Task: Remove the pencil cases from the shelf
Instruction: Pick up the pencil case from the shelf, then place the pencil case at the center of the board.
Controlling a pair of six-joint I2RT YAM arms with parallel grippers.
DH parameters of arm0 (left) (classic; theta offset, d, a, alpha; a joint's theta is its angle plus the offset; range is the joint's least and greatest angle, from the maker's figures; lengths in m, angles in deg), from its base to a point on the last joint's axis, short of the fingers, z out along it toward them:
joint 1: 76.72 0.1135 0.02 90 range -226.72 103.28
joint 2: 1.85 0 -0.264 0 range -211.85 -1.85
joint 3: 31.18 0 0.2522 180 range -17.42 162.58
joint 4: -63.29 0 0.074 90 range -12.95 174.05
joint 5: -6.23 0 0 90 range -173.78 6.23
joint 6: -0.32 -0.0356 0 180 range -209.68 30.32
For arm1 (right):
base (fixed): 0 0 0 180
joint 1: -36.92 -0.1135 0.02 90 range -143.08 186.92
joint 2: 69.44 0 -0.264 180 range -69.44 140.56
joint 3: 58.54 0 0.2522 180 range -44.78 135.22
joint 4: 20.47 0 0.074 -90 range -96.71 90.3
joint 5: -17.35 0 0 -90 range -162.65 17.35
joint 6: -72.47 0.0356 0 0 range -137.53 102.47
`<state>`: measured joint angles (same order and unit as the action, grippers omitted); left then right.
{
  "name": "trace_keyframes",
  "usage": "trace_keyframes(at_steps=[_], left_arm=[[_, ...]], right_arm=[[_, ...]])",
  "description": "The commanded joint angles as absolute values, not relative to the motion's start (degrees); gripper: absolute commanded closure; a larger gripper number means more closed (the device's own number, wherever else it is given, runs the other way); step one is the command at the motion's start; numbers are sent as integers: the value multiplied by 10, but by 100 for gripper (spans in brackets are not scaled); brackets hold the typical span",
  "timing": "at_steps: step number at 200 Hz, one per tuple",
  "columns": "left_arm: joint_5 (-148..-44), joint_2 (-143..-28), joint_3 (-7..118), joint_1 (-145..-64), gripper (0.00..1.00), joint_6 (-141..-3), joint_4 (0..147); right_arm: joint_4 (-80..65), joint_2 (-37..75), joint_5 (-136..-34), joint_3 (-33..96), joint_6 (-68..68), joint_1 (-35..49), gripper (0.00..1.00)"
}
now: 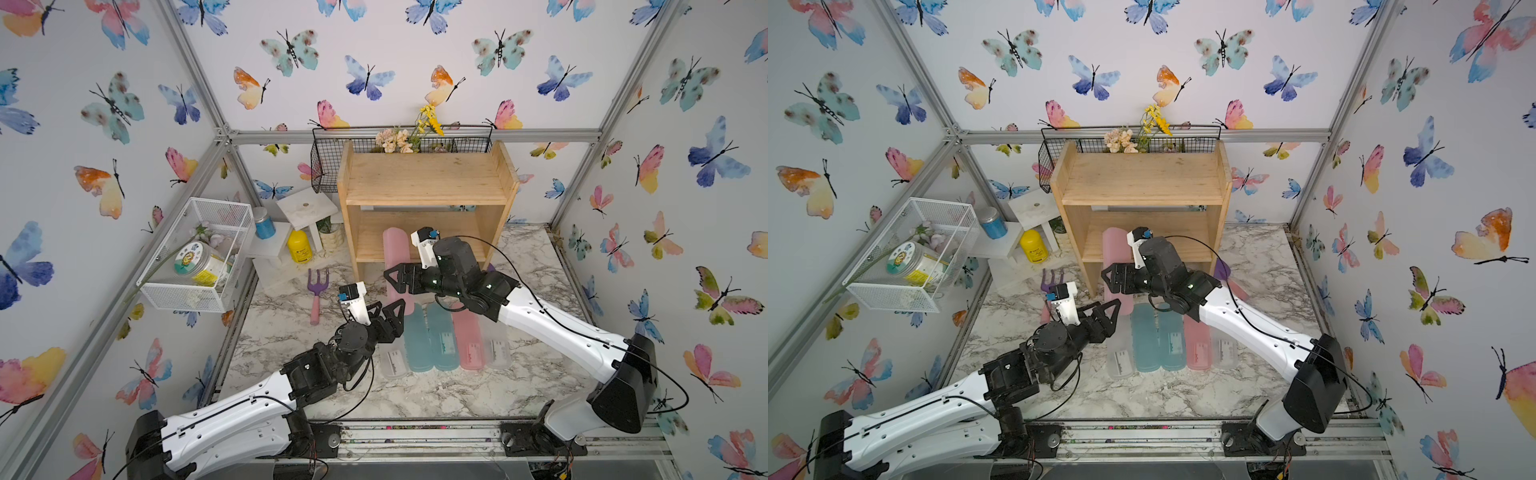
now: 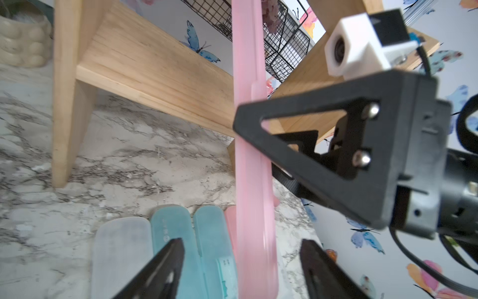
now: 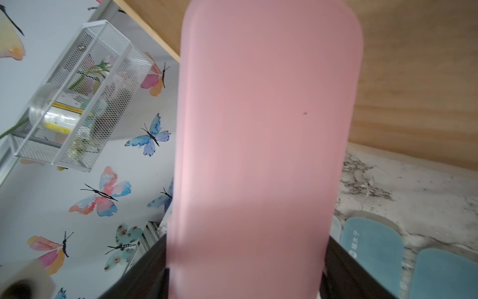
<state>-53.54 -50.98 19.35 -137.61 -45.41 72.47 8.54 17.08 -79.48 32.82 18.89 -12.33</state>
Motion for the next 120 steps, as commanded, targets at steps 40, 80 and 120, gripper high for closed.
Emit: trace_keyframes(at_steps=[40,80,120], left_arm=[[-296,-424,215,-1386,1,-419,981],[-247,-370,272,-1383,1,-526,993],[-295,-434,483,-1381,1,-540,1172]], right_arm=[[134,53,-727,171,203,-125,26],[86,80,-726,91,257,-208,27],[26,226,-705,198,323,-330,23]])
